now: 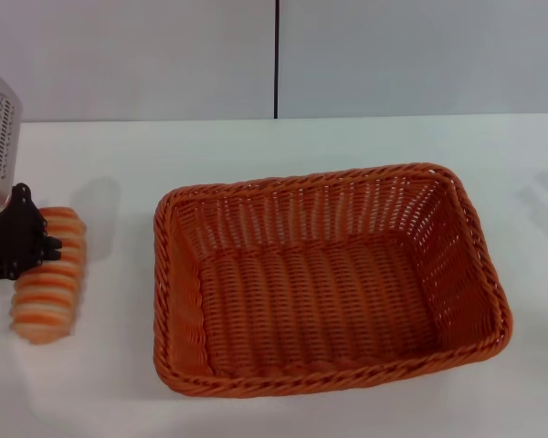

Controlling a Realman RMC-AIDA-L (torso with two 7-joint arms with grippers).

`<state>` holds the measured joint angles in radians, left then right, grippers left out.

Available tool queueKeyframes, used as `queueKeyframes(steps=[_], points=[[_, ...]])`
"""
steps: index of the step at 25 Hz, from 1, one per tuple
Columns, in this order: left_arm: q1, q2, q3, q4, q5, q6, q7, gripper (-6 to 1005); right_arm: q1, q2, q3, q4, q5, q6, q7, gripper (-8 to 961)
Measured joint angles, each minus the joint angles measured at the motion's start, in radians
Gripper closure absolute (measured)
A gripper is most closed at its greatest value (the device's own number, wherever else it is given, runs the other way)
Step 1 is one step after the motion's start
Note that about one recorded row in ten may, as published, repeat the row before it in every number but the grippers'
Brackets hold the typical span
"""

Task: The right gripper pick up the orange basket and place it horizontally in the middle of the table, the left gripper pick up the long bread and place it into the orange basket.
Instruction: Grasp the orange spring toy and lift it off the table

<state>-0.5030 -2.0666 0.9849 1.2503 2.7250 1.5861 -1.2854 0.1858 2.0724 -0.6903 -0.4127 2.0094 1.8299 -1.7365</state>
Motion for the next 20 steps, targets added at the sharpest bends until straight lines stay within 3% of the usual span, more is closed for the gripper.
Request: queueKeyframes(steps=[11,20], points=[[0.002,0.000,0.015,-0.011,0.001,-0.025,-0.014,984,-0.002,0.000,0.000,0.005,0.000,0.000,0.000,288],[0.000,0.002,0.010,0.016,0.003,-0.019,-0.026,985,0.000,-0.002,0.000,0.022,0.000,0.000,-0.014,287]])
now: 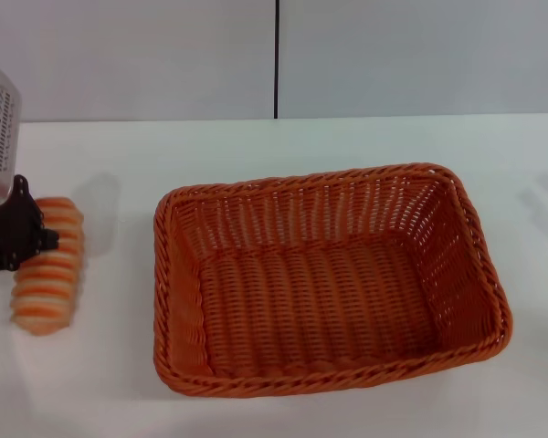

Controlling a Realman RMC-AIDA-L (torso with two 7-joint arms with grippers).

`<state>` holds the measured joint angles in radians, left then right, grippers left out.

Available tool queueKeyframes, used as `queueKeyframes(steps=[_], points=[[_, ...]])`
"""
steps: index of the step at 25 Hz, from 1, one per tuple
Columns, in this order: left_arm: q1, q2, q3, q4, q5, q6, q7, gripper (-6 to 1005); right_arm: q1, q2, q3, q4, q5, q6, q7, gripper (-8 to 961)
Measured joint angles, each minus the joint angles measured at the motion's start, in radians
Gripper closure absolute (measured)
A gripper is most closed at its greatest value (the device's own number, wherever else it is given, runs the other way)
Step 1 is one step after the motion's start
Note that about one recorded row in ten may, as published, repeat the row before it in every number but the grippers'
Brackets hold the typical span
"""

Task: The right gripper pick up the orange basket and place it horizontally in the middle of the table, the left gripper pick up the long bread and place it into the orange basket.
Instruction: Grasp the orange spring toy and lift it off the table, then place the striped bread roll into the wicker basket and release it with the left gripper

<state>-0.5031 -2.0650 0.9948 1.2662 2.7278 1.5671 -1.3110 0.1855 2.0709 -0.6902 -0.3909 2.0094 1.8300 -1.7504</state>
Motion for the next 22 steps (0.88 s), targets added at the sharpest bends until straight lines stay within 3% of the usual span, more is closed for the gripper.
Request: queueKeyframes(steps=[14,22], points=[[-0.027,0.006,-0.026,0.094,0.001,0.039,-0.022,988,0.005,0.000,0.001,0.000,-0.005,0.000,-0.001,287],[-0.130,0.001,-0.119,0.172,-0.012,0.196,-0.043,990,0.009,-0.002,0.002,0.000,-0.011,0.000,-0.001,288]])
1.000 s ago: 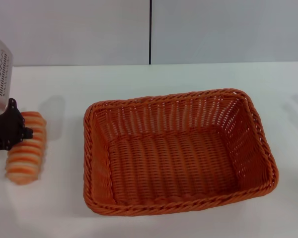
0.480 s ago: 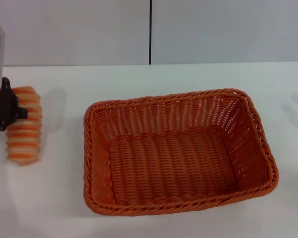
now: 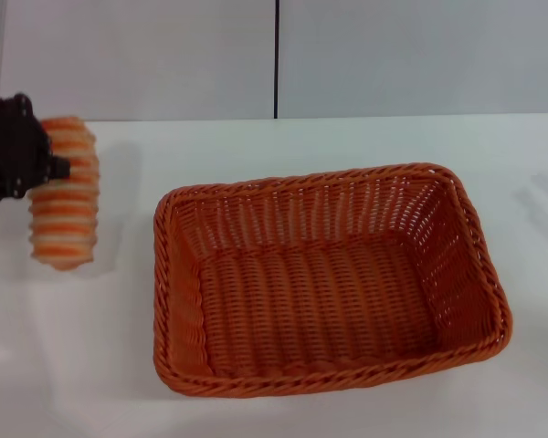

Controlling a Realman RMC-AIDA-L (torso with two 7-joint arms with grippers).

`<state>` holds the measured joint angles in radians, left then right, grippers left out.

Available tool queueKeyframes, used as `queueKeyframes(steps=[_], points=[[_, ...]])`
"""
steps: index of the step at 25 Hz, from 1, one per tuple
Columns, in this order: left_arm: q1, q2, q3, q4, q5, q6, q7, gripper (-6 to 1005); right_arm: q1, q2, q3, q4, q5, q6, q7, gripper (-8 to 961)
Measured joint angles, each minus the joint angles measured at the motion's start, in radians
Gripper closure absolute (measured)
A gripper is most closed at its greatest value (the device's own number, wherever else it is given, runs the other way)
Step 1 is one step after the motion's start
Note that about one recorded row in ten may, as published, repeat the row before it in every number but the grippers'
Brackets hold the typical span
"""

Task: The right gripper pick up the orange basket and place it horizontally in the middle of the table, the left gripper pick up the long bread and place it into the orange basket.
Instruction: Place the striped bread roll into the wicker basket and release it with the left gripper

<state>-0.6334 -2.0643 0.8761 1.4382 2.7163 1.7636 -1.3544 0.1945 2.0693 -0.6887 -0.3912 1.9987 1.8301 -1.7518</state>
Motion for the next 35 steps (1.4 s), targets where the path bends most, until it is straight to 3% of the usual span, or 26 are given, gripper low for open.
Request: queueKeyframes(steps=[11,14,20,28,35], points=[[-0.067,-0.002,0.012,0.163,-0.110,0.192,-0.115,990,0.005,0.000,0.000,0.000,0.000,0.000,0.000,288],[-0.078,-0.005,0.067,0.198,-0.152,0.228,-0.188,990,0.010,0.000,0.000,0.000,0.000,0.000,0.000,288],[-0.061,-0.007,0.208,0.219,-0.283,0.236,-0.351,990,0.017,0.003,0.000,0.000,0.000,0.000,0.001,288],[-0.023,-0.007,0.292,0.217,-0.467,0.226,-0.449,989,0.017,0.003,0.000,0.000,0.000,0.003,0.001,287],[0.023,-0.008,0.411,0.215,-0.526,0.104,-0.545,989,0.022,0.003,-0.001,0.002,0.000,0.002,0.001,288]])
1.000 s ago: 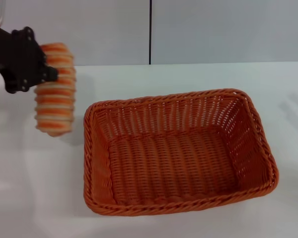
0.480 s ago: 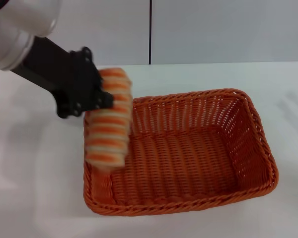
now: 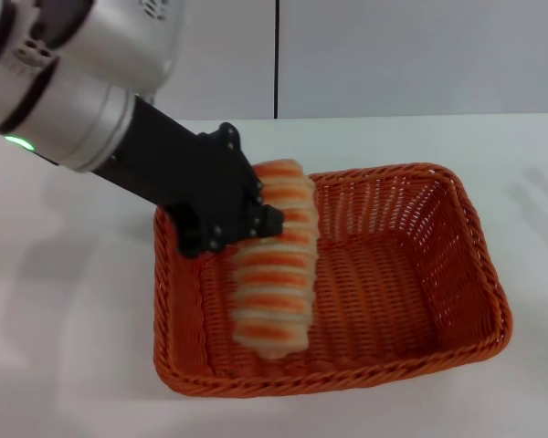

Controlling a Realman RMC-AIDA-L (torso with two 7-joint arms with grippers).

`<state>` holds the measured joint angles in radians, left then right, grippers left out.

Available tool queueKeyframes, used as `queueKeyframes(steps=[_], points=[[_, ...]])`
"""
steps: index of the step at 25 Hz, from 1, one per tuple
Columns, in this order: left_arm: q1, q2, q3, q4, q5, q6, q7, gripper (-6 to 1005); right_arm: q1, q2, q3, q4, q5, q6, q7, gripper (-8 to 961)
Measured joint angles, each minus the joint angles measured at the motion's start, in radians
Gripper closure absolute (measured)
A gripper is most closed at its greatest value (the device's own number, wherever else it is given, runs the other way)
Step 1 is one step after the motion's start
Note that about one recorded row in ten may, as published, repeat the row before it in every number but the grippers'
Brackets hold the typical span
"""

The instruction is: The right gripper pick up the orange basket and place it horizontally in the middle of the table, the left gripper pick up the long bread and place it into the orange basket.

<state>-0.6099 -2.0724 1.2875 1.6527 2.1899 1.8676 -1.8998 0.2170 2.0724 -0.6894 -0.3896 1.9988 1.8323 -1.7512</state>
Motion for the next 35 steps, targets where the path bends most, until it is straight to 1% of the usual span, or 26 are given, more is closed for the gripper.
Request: queueKeyframes(steps=[3,8,13,18,20,23,24,27,28,29,31,33,35], points=[[0.005,0.000,0.010,-0.015,-0.024,-0.031,-0.014,989,0.001,0.000,-0.001,0.000,-0.003,-0.002,0.000,288],[0.012,0.001,-0.003,-0.029,-0.077,-0.054,-0.006,989,-0.003,0.001,0.000,0.007,-0.011,-0.002,-0.007,288],[0.016,0.003,-0.009,-0.058,-0.087,-0.058,-0.011,898,-0.007,0.002,0.003,0.024,-0.011,0.002,-0.018,287],[0.021,0.005,-0.026,-0.055,-0.086,-0.060,-0.015,806,-0.009,0.002,0.001,0.027,-0.012,0.003,-0.023,287],[0.027,0.005,-0.049,-0.048,-0.089,-0.062,-0.010,743,-0.009,0.002,0.001,0.027,-0.012,0.005,-0.023,287],[0.036,0.006,-0.114,-0.045,-0.092,-0.072,0.006,648,-0.009,0.002,0.001,0.027,-0.012,0.006,-0.023,287],[0.042,0.006,-0.152,-0.047,-0.099,-0.077,0.018,616,-0.010,0.002,0.001,0.026,-0.012,0.007,-0.023,287],[0.067,0.007,-0.253,-0.062,-0.148,-0.083,0.070,450,-0.015,0.000,0.004,0.025,-0.012,0.007,-0.023,288],[0.089,0.008,-0.306,-0.072,-0.195,-0.087,0.106,395,-0.015,0.000,0.004,0.025,-0.012,0.007,-0.023,288],[0.100,0.009,-0.329,-0.079,-0.224,-0.093,0.123,340,-0.016,-0.001,0.007,0.024,-0.012,0.007,-0.023,288],[0.142,0.009,-0.397,-0.109,-0.312,-0.122,0.183,282,-0.018,-0.003,0.010,0.020,-0.012,0.007,-0.024,288],[0.184,0.010,-0.446,-0.165,-0.400,-0.173,0.253,223,-0.018,-0.007,0.011,0.015,-0.012,0.005,-0.028,288],[0.230,0.009,-0.476,-0.261,-0.503,-0.235,0.343,165,-0.016,-0.011,0.013,0.010,-0.011,-0.001,-0.043,288]])
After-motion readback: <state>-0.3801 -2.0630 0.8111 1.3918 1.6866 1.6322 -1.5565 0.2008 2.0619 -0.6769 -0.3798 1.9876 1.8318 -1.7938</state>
